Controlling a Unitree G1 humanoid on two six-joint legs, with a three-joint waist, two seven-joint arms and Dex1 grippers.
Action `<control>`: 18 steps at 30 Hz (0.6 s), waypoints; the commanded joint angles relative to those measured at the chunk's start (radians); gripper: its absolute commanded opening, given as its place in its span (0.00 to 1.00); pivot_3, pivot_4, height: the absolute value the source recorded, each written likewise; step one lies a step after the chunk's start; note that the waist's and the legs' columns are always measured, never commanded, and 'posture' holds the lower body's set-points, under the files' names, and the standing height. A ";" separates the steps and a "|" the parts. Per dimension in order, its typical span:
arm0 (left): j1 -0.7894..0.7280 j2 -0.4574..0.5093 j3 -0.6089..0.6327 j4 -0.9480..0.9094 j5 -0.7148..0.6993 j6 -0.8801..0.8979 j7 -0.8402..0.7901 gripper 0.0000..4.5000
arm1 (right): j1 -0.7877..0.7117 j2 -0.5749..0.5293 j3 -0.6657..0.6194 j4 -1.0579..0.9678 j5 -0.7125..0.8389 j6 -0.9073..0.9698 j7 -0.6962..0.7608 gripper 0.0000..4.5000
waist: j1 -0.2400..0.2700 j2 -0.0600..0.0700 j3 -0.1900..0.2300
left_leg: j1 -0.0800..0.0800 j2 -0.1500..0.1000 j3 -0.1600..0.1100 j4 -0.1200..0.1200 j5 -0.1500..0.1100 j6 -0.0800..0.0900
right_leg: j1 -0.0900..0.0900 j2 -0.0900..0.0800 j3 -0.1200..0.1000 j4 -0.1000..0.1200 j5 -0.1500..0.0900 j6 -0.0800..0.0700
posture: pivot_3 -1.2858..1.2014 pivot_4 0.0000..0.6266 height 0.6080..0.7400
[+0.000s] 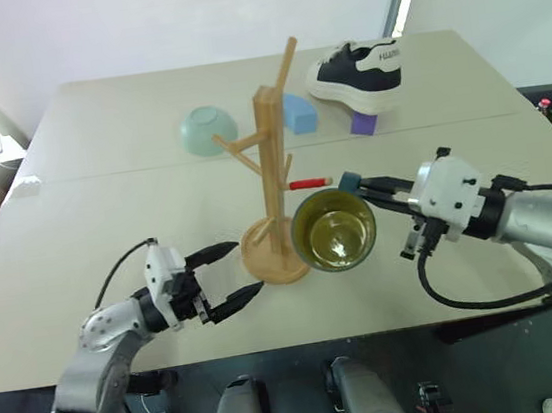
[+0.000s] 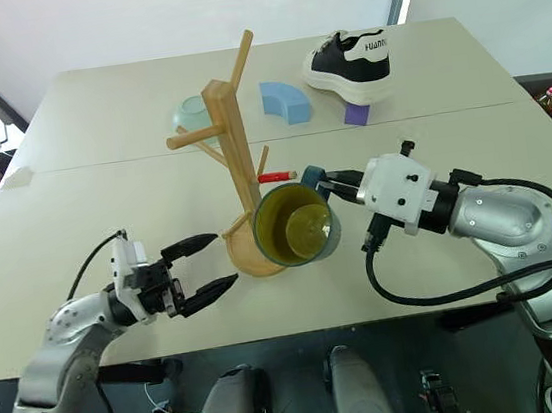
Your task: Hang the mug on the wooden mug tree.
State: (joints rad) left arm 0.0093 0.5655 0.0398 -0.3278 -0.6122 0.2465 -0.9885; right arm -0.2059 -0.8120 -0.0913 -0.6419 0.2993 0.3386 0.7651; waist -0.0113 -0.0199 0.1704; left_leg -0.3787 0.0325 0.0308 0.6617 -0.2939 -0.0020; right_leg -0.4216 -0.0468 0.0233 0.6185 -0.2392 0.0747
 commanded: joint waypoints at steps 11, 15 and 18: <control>-0.094 0.059 0.097 -0.126 -0.191 0.149 0.006 1.00 | -0.100 0.023 0.045 -0.012 -0.017 0.030 -0.026 0.00 | -0.001 0.000 0.000 | 0.000 0.000 0.000 0.000 0.000 0.000 | 0.000 0.001 0.000 0.000 0.000 0.000 | 0.52 0.24 1.00; -0.095 0.057 0.092 -0.134 -0.192 0.154 0.013 1.00 | -0.134 0.038 0.070 -0.004 -0.028 0.040 -0.034 0.00 | -0.001 0.000 0.000 | 0.000 0.000 0.000 0.000 0.000 0.000 | 0.000 0.001 0.000 0.000 0.000 0.000 | 0.52 0.24 1.00; -0.095 0.054 0.090 -0.139 -0.191 0.157 0.018 1.00 | -0.158 0.044 0.092 0.006 -0.041 0.048 -0.037 0.00 | -0.001 0.000 0.000 | 0.000 0.000 0.000 0.000 0.000 0.000 | 0.000 0.001 0.000 0.000 0.000 0.000 | 0.52 0.24 1.00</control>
State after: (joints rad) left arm -0.0769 0.6187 0.1115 -0.4337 -0.7899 0.4060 -0.9743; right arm -0.3413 -0.7710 0.0055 -0.6238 0.2683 0.3884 0.7388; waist -0.0127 -0.0200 0.1704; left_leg -0.3787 0.0321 0.0308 0.6621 -0.2938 -0.0021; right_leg -0.4215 -0.0462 0.0234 0.6189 -0.2391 0.0747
